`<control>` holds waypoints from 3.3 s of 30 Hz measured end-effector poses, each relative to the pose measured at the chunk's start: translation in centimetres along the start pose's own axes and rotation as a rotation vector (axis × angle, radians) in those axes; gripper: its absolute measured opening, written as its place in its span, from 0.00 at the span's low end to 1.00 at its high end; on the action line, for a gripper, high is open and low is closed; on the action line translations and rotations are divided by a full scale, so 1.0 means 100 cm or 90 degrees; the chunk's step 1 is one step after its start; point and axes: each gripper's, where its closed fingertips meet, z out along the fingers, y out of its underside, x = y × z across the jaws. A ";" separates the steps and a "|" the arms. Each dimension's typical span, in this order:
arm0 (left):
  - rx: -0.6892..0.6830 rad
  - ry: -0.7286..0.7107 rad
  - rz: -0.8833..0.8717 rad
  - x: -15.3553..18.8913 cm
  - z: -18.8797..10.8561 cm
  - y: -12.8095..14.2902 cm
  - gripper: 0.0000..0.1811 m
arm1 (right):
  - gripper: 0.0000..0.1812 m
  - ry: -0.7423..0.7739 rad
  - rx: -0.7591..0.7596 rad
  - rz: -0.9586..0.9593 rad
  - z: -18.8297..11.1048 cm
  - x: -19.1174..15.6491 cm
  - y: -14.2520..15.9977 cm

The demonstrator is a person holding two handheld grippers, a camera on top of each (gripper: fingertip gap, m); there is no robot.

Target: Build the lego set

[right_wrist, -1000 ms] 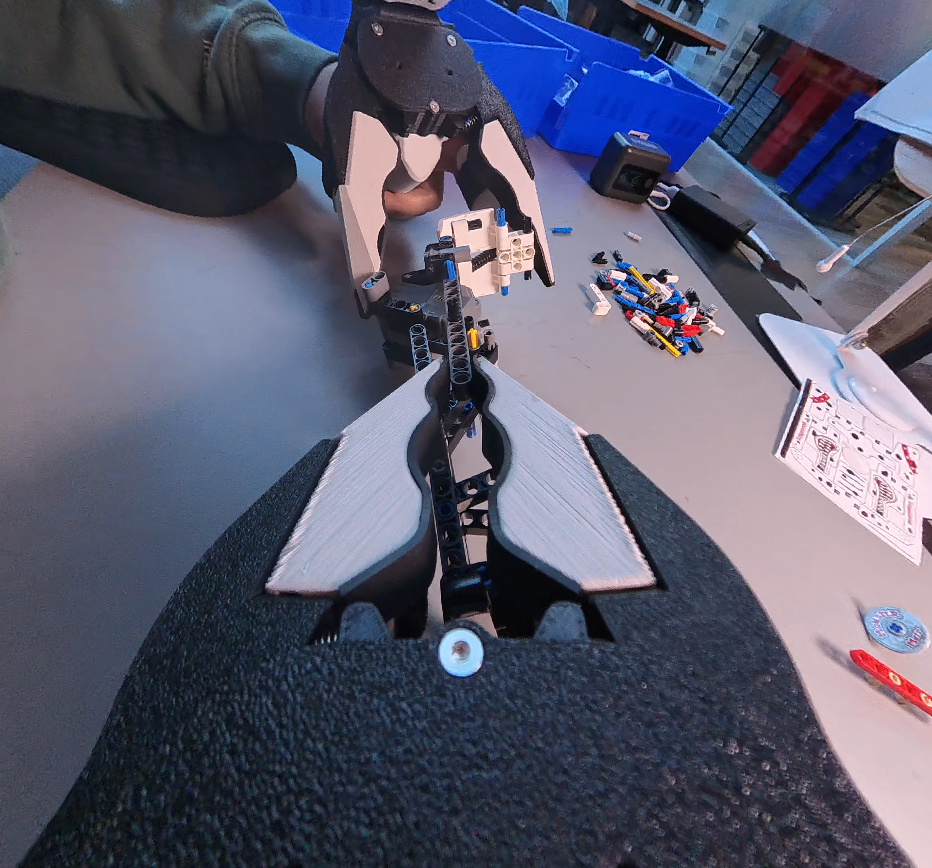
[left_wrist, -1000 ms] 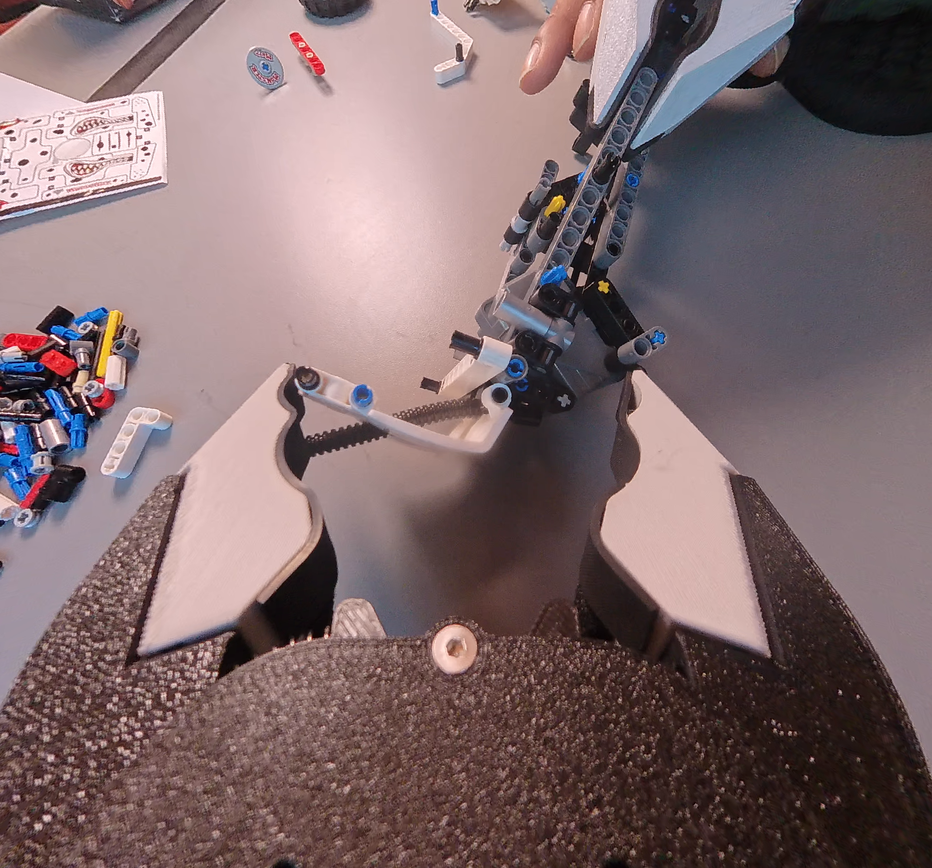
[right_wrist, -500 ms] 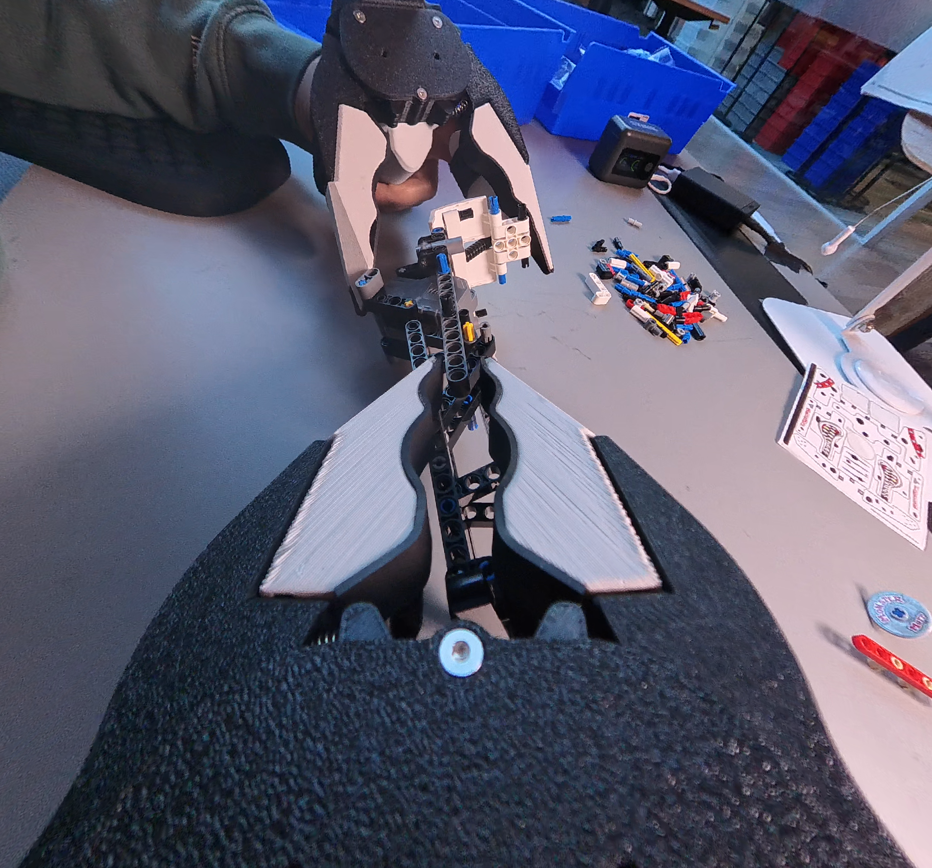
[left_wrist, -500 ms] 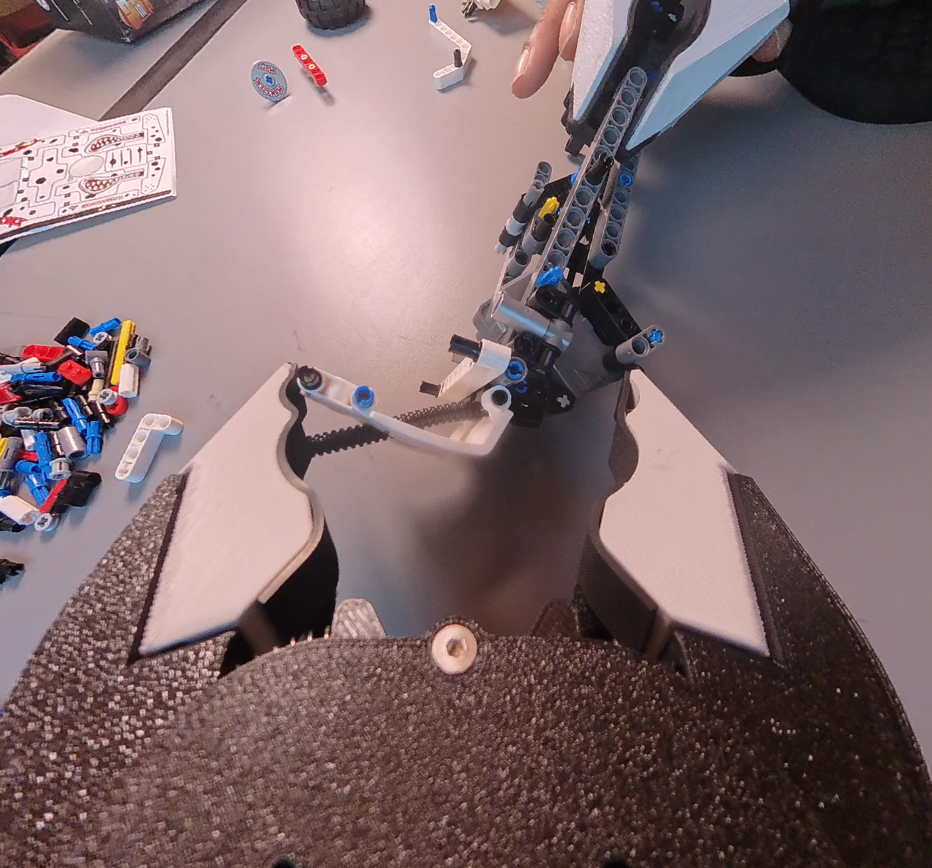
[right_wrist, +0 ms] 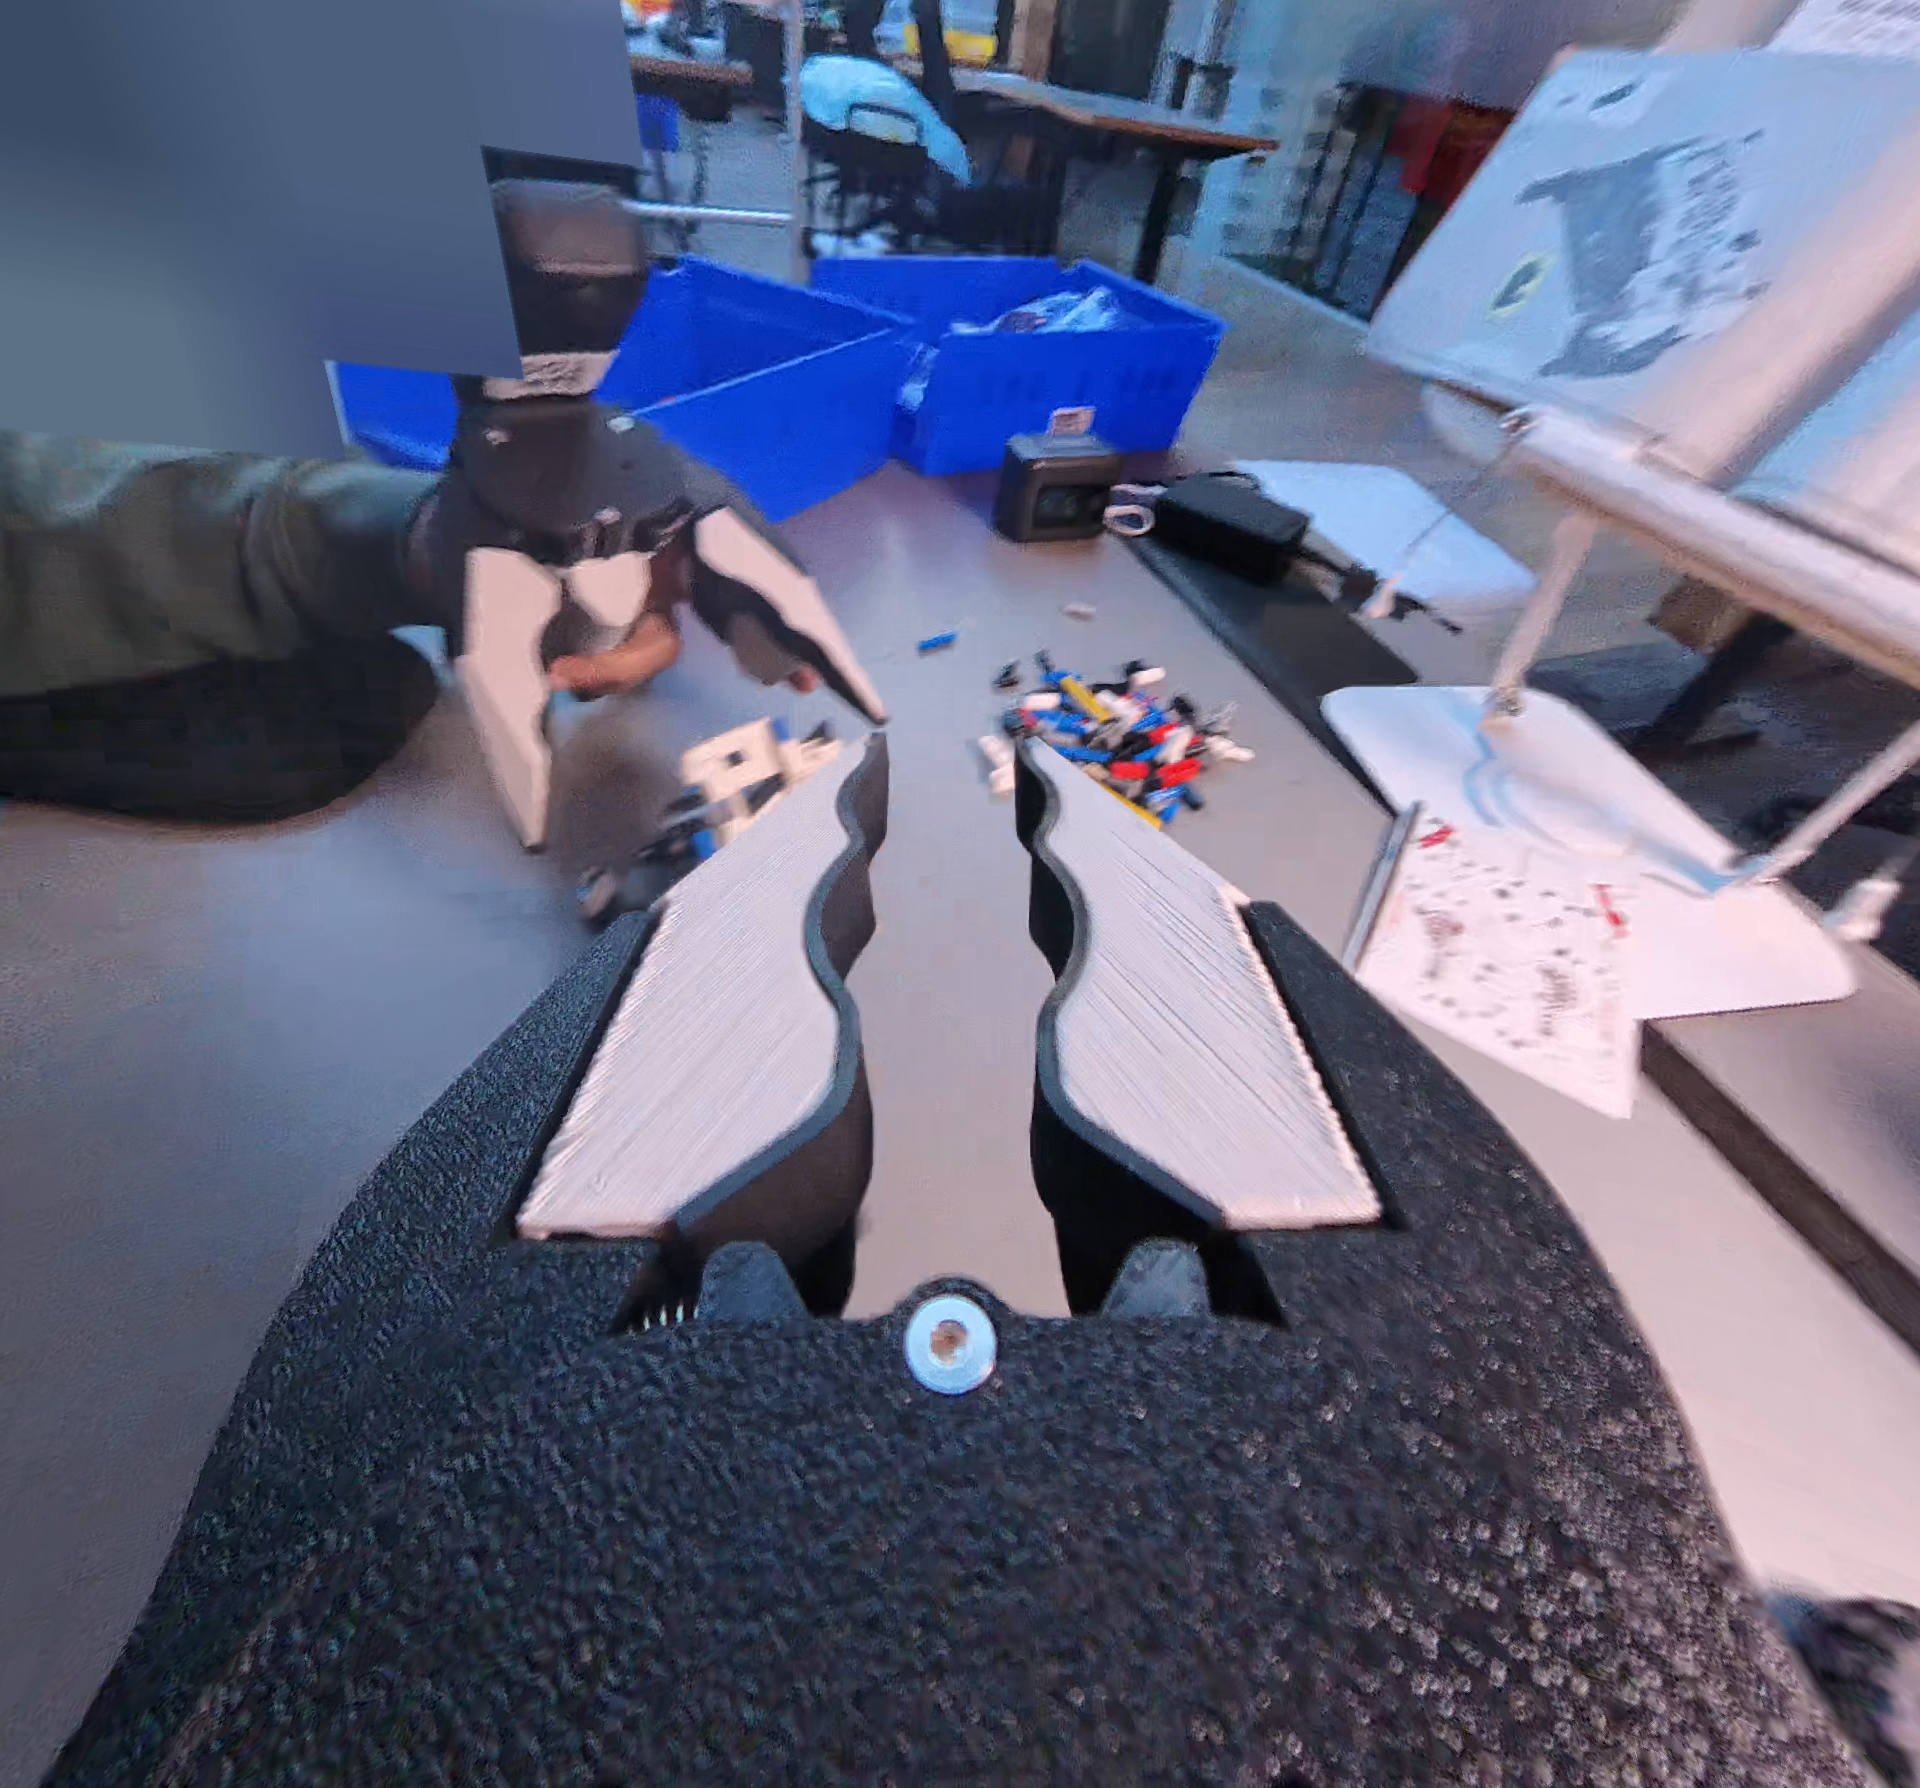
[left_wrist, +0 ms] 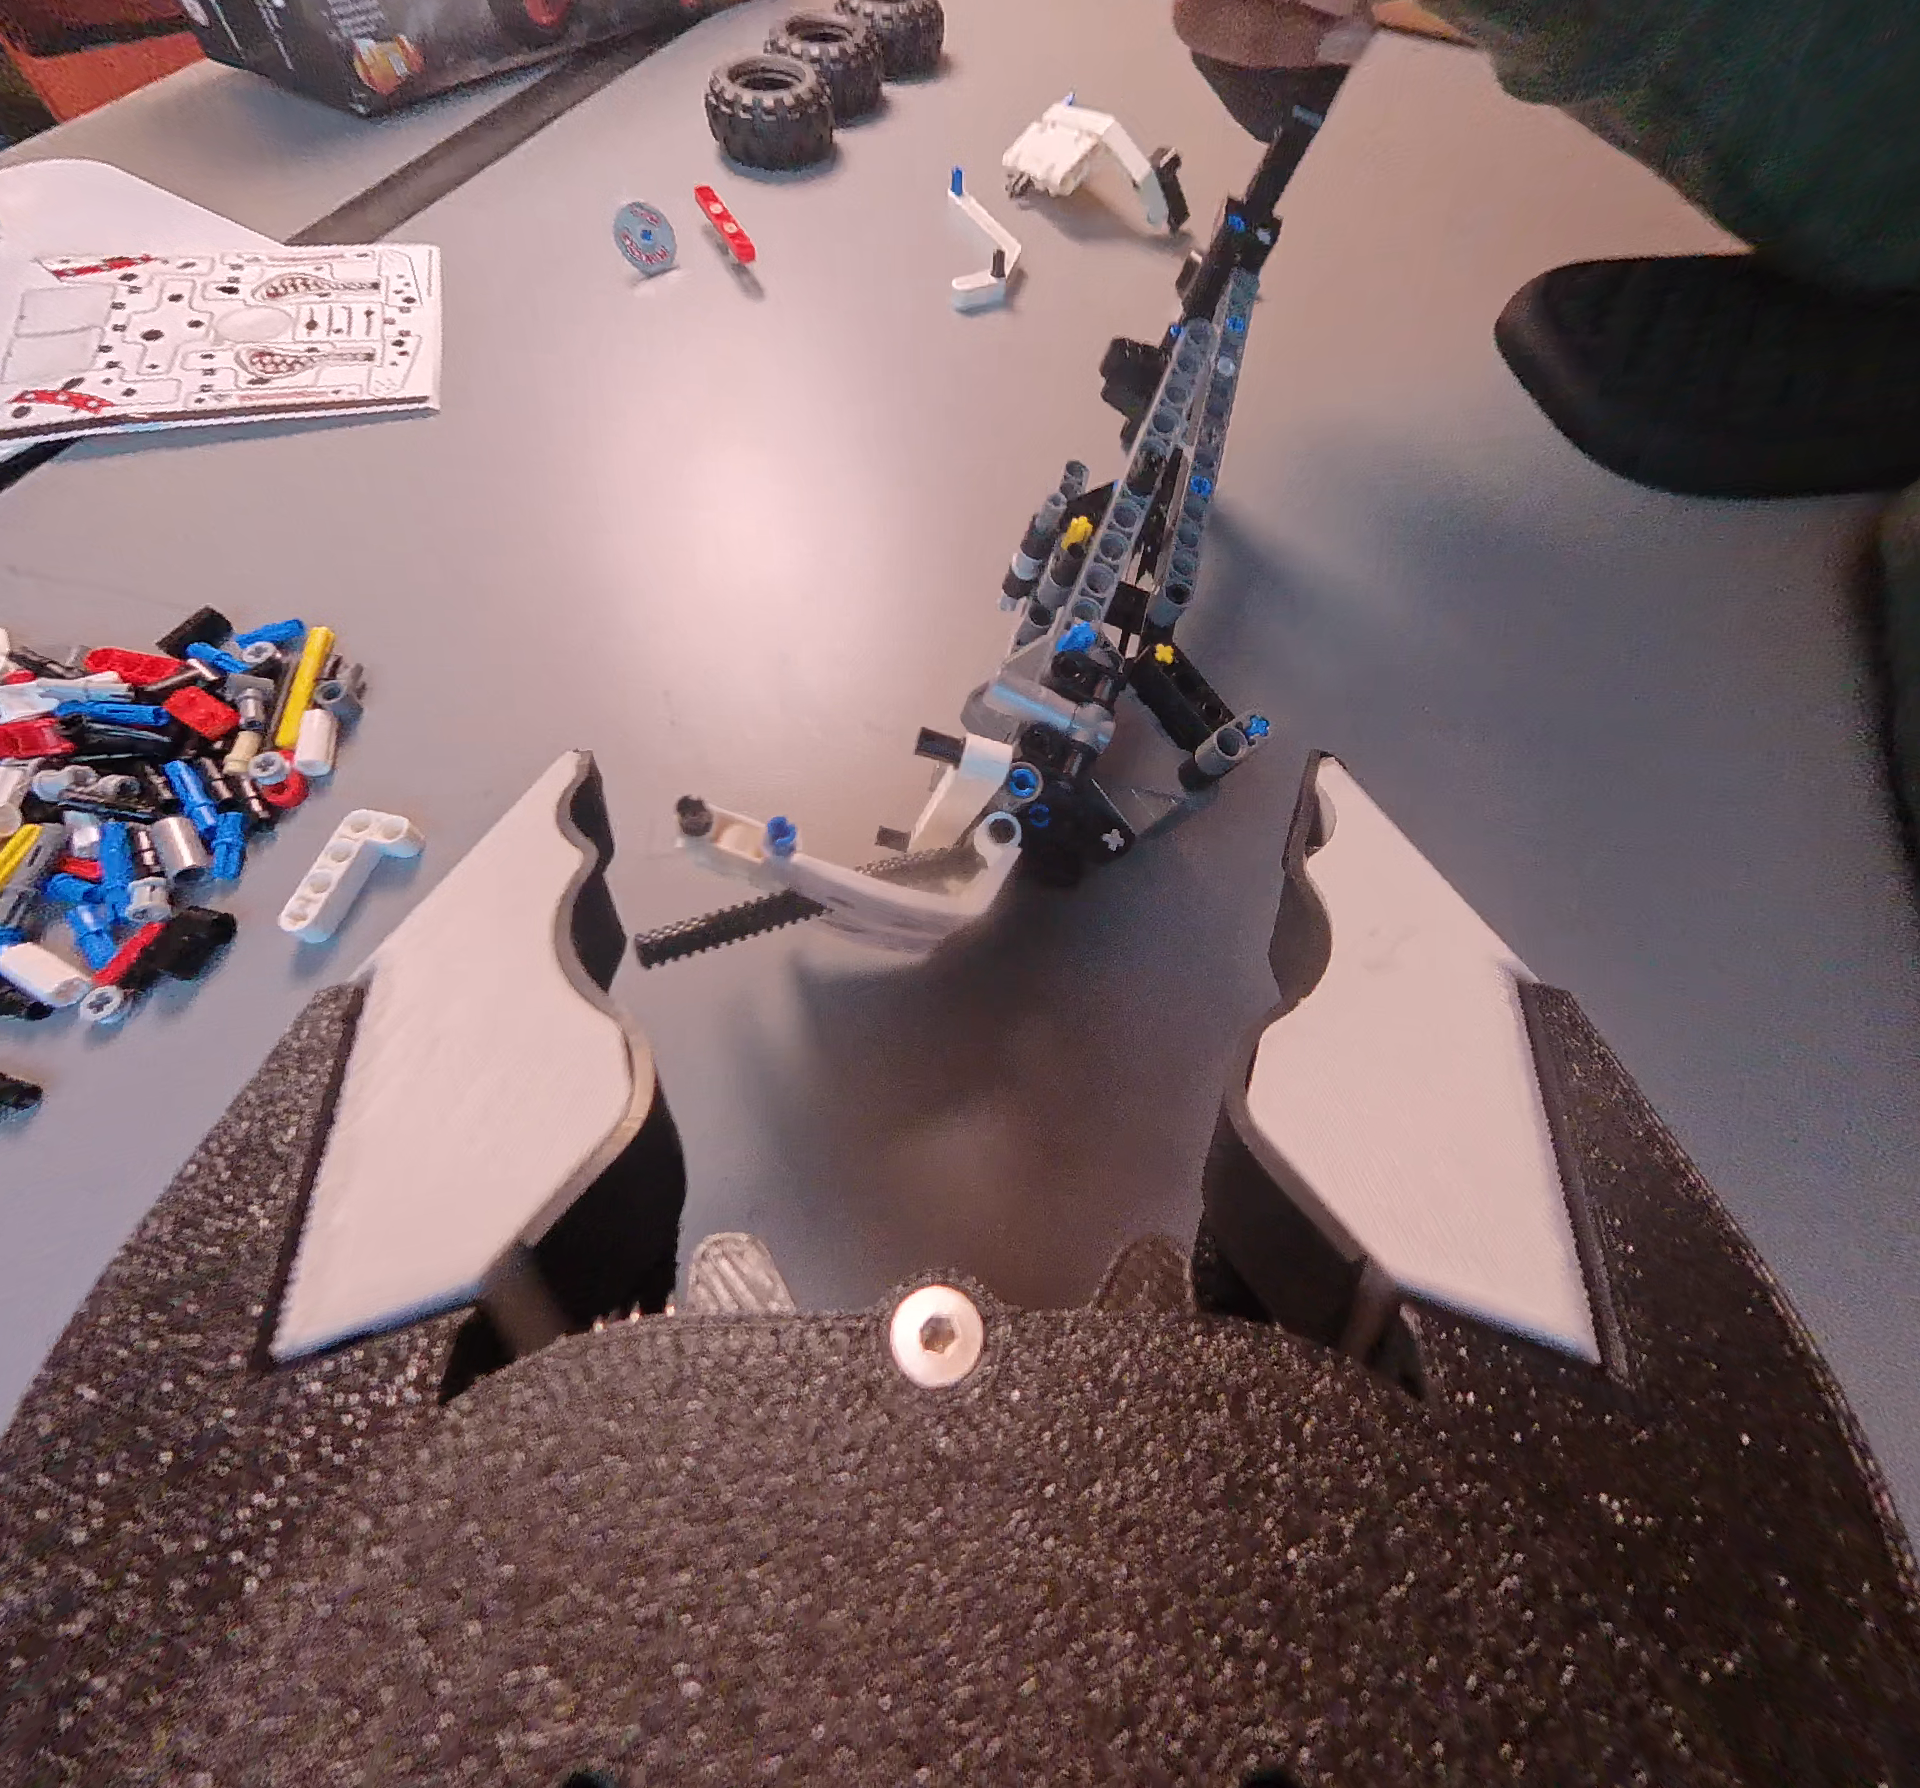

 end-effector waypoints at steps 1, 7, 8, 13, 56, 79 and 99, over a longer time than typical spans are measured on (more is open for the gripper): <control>0.016 0.005 -0.014 -0.003 -0.007 -0.005 0.71 | 0.14 0.034 0.000 -0.010 0.004 0.022 -0.013; 0.209 -0.087 -0.092 -0.045 -0.058 -0.061 0.51 | 0.29 0.306 -0.012 -0.052 0.078 0.180 -0.065; 0.228 -0.124 -0.101 -0.054 -0.063 -0.063 0.46 | 0.30 0.346 -0.011 -0.054 0.094 0.204 -0.069; 0.206 -0.282 -0.103 -0.082 -0.073 -0.041 0.41 | 0.41 0.463 -0.053 -0.115 0.177 0.272 -0.074; 0.458 -0.227 -0.239 -0.303 0.015 -0.239 0.31 | 0.00 0.131 0.226 0.384 0.126 0.306 -0.056; 0.218 -0.135 0.083 -0.201 0.138 -0.253 0.23 | 0.00 0.287 0.075 0.303 0.013 0.318 -0.046; 0.154 -0.638 0.025 -0.355 -0.023 -0.175 0.00 | 0.02 0.430 -0.055 0.121 0.044 0.363 -0.025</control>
